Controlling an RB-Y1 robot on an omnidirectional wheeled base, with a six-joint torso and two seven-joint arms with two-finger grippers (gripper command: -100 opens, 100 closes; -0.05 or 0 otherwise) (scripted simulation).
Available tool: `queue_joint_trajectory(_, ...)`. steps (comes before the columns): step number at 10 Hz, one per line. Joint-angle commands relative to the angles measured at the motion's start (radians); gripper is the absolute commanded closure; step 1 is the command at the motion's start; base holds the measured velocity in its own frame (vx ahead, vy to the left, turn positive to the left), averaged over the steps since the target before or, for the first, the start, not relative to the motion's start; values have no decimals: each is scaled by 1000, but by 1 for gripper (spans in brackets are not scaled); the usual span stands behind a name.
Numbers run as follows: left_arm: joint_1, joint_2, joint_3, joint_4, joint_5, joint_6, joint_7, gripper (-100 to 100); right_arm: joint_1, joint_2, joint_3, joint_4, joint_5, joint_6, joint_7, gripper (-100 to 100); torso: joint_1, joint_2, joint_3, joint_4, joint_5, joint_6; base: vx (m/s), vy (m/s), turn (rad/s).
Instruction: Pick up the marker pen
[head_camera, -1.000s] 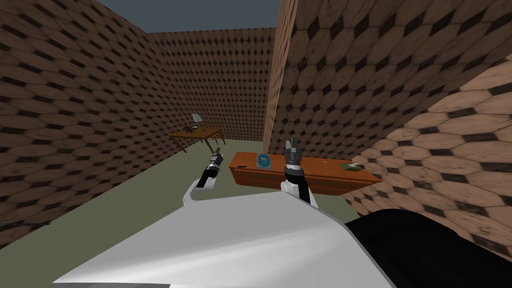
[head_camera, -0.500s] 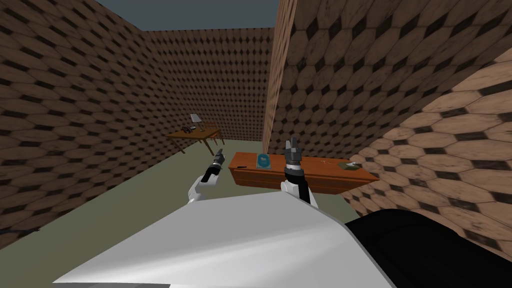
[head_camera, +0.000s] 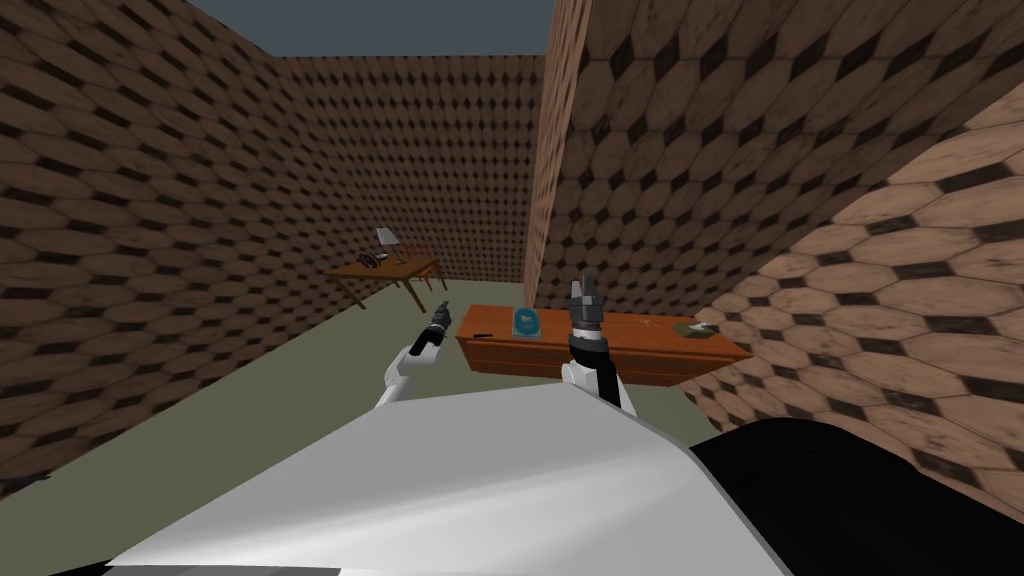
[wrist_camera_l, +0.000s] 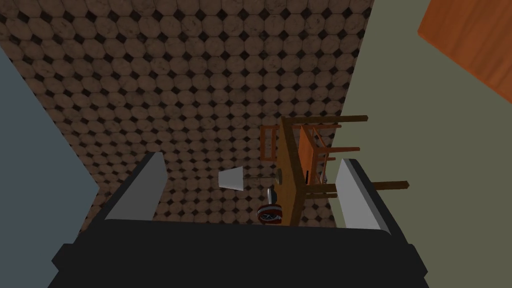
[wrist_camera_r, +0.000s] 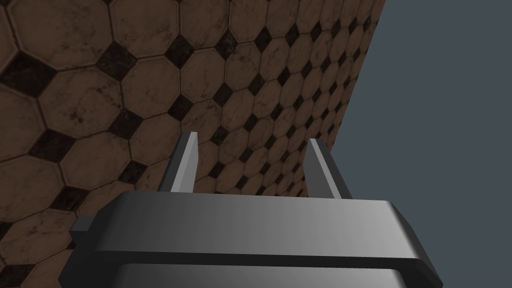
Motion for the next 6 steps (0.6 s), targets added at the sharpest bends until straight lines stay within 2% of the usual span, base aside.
queue_joint_trajectory(1,-17,-5,1,33,1,30,-2,-100,0,0,0,0,0,0,0,0,0,0,0,0,0,0,21,8,-26)
queue_joint_trajectory(2,-54,-6,3,75,8,70,-2,-100,0,0,0,0,0,0,0,0,0,0,0,0,0,0,21,6,-43)
queue_joint_trajectory(3,-54,-6,3,94,8,72,-2,-100,0,0,0,0,0,0,0,0,0,0,0,0,0,0,20,6,-28)
queue_joint_trajectory(4,-90,-9,5,143,15,112,-2,-100,0,0,0,0,0,0,0,0,0,0,0,0,0,0,30,8,-52)
queue_joint_trajectory(5,-90,-9,5,155,15,115,-2,-100,0,0,0,0,0,0,0,0,0,0,0,0,0,0,28,5,-27)
queue_joint_trajectory(6,-125,-13,8,202,22,154,-3,-100,0,0,0,0,0,0,0,0,0,0,0,0,0,0,27,5,-51)
